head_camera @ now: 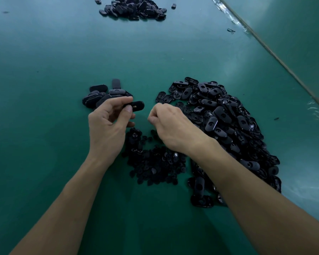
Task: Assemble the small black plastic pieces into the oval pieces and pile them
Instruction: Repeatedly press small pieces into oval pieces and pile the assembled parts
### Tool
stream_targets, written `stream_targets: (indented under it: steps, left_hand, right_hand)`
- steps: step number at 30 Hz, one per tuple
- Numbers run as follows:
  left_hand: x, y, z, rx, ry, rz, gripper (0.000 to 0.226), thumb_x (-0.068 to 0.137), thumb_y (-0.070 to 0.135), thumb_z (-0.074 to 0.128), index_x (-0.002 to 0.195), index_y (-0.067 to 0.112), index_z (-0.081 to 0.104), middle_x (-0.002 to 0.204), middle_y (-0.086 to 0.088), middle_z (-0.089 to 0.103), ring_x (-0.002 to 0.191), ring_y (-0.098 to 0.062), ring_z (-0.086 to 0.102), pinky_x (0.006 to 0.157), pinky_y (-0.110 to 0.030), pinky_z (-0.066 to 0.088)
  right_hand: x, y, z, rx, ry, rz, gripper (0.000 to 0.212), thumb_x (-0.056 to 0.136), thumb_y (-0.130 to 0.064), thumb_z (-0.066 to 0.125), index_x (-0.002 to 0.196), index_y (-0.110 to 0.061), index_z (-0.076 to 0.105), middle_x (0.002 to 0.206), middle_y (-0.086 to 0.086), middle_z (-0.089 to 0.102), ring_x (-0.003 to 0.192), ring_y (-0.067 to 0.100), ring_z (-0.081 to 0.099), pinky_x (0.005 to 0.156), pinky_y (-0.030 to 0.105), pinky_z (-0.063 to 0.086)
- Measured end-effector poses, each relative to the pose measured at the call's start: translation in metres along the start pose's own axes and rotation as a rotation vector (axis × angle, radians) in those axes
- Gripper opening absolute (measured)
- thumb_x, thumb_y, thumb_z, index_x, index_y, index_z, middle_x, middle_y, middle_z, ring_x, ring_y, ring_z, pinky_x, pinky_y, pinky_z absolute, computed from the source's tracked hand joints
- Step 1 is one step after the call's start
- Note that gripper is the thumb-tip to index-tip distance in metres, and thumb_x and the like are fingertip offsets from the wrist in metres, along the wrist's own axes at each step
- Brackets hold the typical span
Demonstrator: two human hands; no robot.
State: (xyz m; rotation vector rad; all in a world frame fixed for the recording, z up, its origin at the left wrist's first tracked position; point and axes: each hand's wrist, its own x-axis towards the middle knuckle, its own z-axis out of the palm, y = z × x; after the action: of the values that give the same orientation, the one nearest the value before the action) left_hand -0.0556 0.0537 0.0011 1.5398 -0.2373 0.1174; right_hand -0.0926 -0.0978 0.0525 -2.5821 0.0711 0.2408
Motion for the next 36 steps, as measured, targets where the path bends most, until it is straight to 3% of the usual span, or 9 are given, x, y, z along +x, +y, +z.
stream_targets:
  steps: [5, 9, 12, 17, 23, 27, 29, 33, 36]
  left_hand:
    - [0.001, -0.003, -0.001, -0.018, 0.056, -0.023, 0.020, 0.096, 0.004, 0.064, 0.102, 0.021, 0.071, 0.085, 0.006, 0.074, 0.077, -0.013, 0.072, 0.069, -0.024, 0.059]
    - [0.002, -0.004, -0.002, -0.005, 0.112, -0.035, 0.020, 0.094, 0.006, 0.066, 0.097, 0.025, 0.072, 0.082, 0.009, 0.075, 0.075, -0.013, 0.073, 0.067, -0.022, 0.058]
    - [0.003, -0.005, -0.003, 0.014, 0.140, -0.026, 0.020, 0.093, 0.007, 0.067, 0.096, 0.026, 0.073, 0.080, 0.011, 0.075, 0.073, -0.012, 0.073, 0.066, -0.023, 0.058]
    - [0.002, -0.004, -0.004, 0.016, 0.118, -0.031, 0.020, 0.093, 0.007, 0.068, 0.099, 0.025, 0.074, 0.079, 0.007, 0.075, 0.073, -0.016, 0.073, 0.067, -0.026, 0.060]
    - [-0.001, 0.000, -0.002, 0.025, 0.046, -0.017, 0.016, 0.091, 0.005, 0.071, 0.103, 0.016, 0.073, 0.082, 0.005, 0.076, 0.070, -0.014, 0.073, 0.070, -0.025, 0.060]
    - [-0.002, 0.002, 0.000, 0.073, 0.007, 0.018, 0.018, 0.091, 0.004, 0.070, 0.100, 0.020, 0.073, 0.084, 0.005, 0.075, 0.070, -0.013, 0.073, 0.068, -0.023, 0.058]
    - [-0.002, 0.002, 0.000, 0.071, 0.002, 0.022, 0.019, 0.092, 0.004, 0.070, 0.100, 0.021, 0.072, 0.084, 0.004, 0.075, 0.070, -0.013, 0.073, 0.069, -0.023, 0.059]
    - [-0.002, 0.003, 0.000, 0.057, -0.013, 0.014, 0.021, 0.092, 0.004, 0.070, 0.098, 0.023, 0.072, 0.083, 0.010, 0.076, 0.072, -0.011, 0.073, 0.069, -0.023, 0.059]
    - [-0.002, 0.002, 0.000, 0.048, -0.060, 0.015, 0.018, 0.091, 0.004, 0.071, 0.099, 0.020, 0.073, 0.084, 0.008, 0.077, 0.072, -0.011, 0.072, 0.068, -0.023, 0.058]
  right_hand:
    - [0.001, 0.003, -0.006, 0.086, 0.040, 0.011, 0.016, 0.106, -0.022, 0.046, 0.099, -0.016, 0.059, 0.100, 0.001, 0.061, 0.084, 0.015, 0.059, 0.073, 0.031, 0.049]
    - [0.003, 0.007, -0.013, 0.186, 0.216, -0.008, 0.014, 0.101, -0.016, 0.058, 0.106, -0.013, 0.071, 0.088, -0.008, 0.063, 0.078, -0.003, 0.058, 0.065, 0.005, 0.045]
    - [0.004, 0.008, -0.019, 0.239, 0.305, -0.042, 0.016, 0.096, -0.012, 0.067, 0.110, -0.011, 0.073, 0.082, -0.017, 0.060, 0.074, -0.010, 0.057, 0.069, -0.001, 0.043]
    - [0.000, -0.004, -0.019, 0.282, 0.379, -0.180, 0.009, 0.091, -0.011, 0.072, 0.098, -0.015, 0.076, 0.079, -0.018, 0.064, 0.073, -0.008, 0.061, 0.075, 0.008, 0.049]
    - [-0.005, -0.013, -0.014, 0.236, 0.261, -0.192, 0.008, 0.089, -0.016, 0.075, 0.094, -0.020, 0.079, 0.080, -0.014, 0.067, 0.072, -0.005, 0.060, 0.074, 0.009, 0.047]
    - [-0.006, -0.014, -0.007, 0.194, 0.204, -0.127, 0.018, 0.095, -0.014, 0.067, 0.107, -0.021, 0.078, 0.102, -0.001, 0.075, 0.093, 0.010, 0.069, 0.088, 0.029, 0.057]
    - [-0.007, -0.015, -0.004, 0.182, 0.193, -0.117, 0.020, 0.096, -0.013, 0.064, 0.108, -0.022, 0.077, 0.103, 0.001, 0.075, 0.094, 0.015, 0.069, 0.086, 0.037, 0.058]
    - [-0.008, -0.016, -0.001, 0.200, 0.255, -0.113, 0.011, 0.097, -0.011, 0.062, 0.103, -0.017, 0.069, 0.090, -0.003, 0.068, 0.081, 0.011, 0.064, 0.077, 0.036, 0.057]
    - [-0.005, -0.016, -0.002, 0.192, 0.277, -0.115, 0.011, 0.097, -0.010, 0.061, 0.101, -0.017, 0.070, 0.093, -0.001, 0.068, 0.084, 0.012, 0.064, 0.079, 0.034, 0.056]
